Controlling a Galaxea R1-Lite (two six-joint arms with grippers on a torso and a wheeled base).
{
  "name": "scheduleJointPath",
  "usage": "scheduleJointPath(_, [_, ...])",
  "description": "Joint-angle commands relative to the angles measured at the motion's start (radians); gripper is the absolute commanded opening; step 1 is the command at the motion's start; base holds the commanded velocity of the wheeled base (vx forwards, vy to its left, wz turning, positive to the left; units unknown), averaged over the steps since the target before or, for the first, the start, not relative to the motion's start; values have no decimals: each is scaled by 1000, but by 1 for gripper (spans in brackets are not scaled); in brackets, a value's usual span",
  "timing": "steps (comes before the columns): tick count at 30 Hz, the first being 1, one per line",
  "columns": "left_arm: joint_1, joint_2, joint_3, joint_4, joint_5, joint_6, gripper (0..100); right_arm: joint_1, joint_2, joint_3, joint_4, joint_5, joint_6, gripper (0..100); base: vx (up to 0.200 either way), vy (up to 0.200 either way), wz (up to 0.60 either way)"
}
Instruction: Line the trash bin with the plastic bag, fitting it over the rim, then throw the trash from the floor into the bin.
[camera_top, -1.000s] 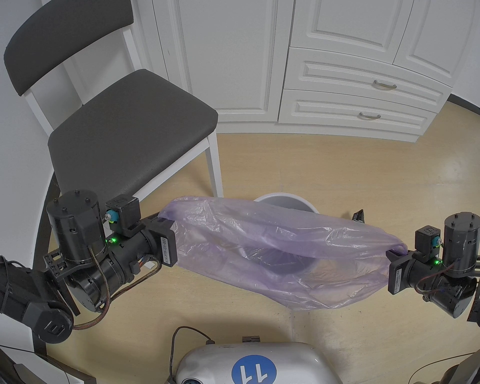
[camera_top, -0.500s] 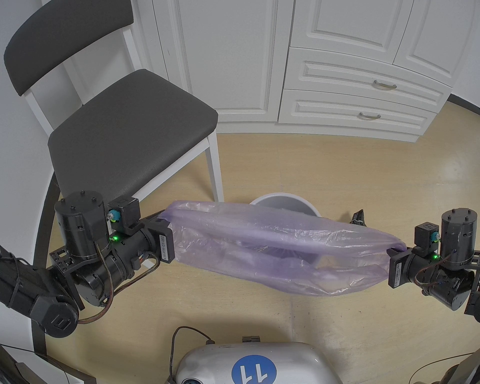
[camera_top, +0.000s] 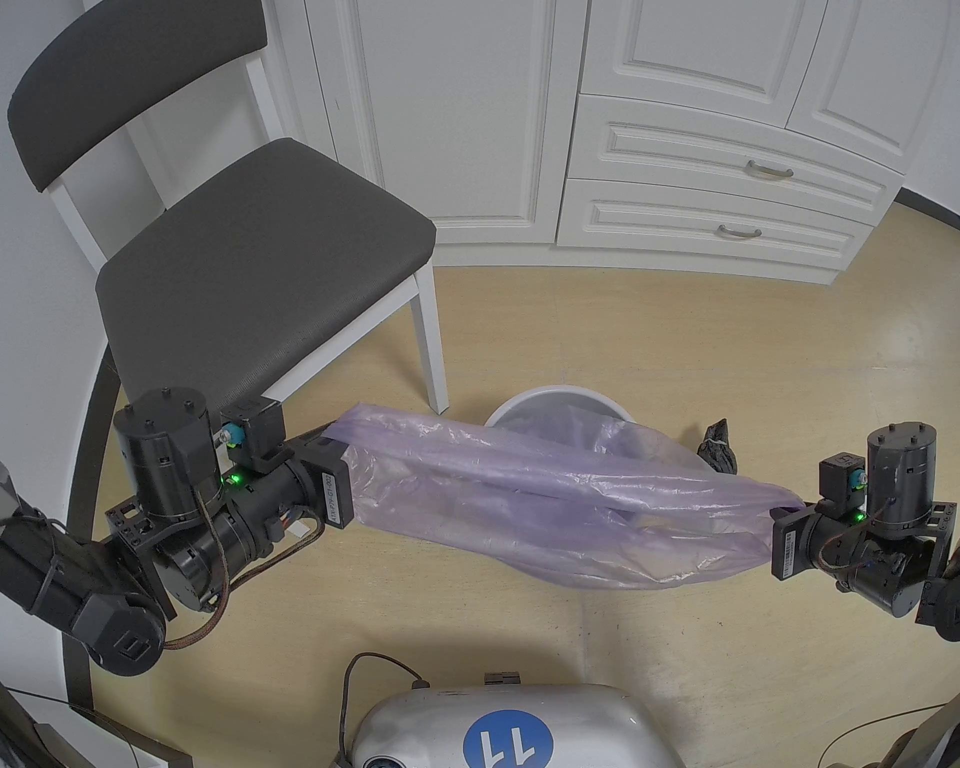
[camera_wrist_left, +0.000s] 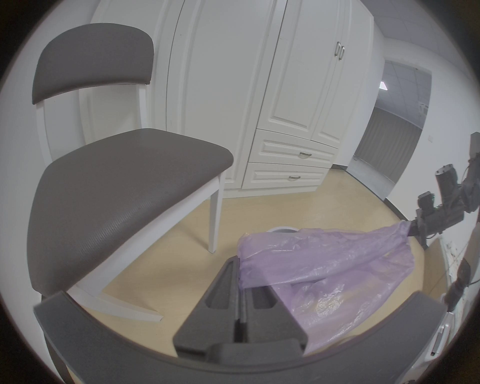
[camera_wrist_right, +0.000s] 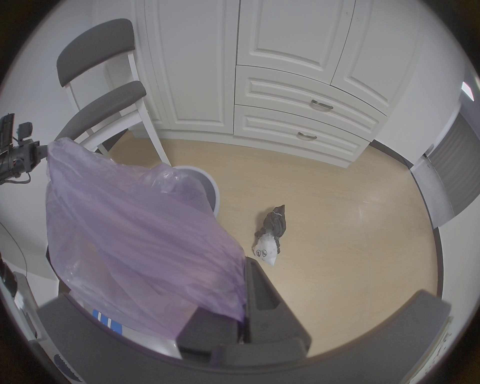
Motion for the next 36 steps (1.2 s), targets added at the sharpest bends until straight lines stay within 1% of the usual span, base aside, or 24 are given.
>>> scheduleJointPath(1, [14,-18,19,-1,-37,1,0,-3,34,6,-11,0,1,0,0,0,0])
scheduleJointPath(5, [21,-20,22,-1,-45,2,0,-3,38,23,-72,0,-2,0,0,0,0])
scheduleJointPath(7, [21,-20,22,-1,-45,2,0,-3,37,44,-113,-7,-19,0,0,0,0])
scheduleJointPath(10, [21,-21,22,-1,-45,2,0,-3,35,57,-121,-14,-53,0,0,0,0])
scheduleJointPath(15, [25,-21,22,-1,-44,2,0,-7,37,58,-121,-33,-60,0,0,0,0])
scheduleJointPath(21, [29,-20,21,-1,-44,4,0,-21,37,58,-121,-41,-65,0,0,0,0])
scheduleJointPath(30, [31,-23,24,-1,-45,5,0,-32,26,57,-124,-32,-77,0,0,0,0])
scheduleJointPath(34, [23,-35,39,-5,-50,5,0,-24,11,66,-155,-24,-79,0,0,0,0])
scheduleJointPath(36, [-2,-41,45,-27,-53,5,0,-21,14,75,-189,-23,-82,0,0,0,0])
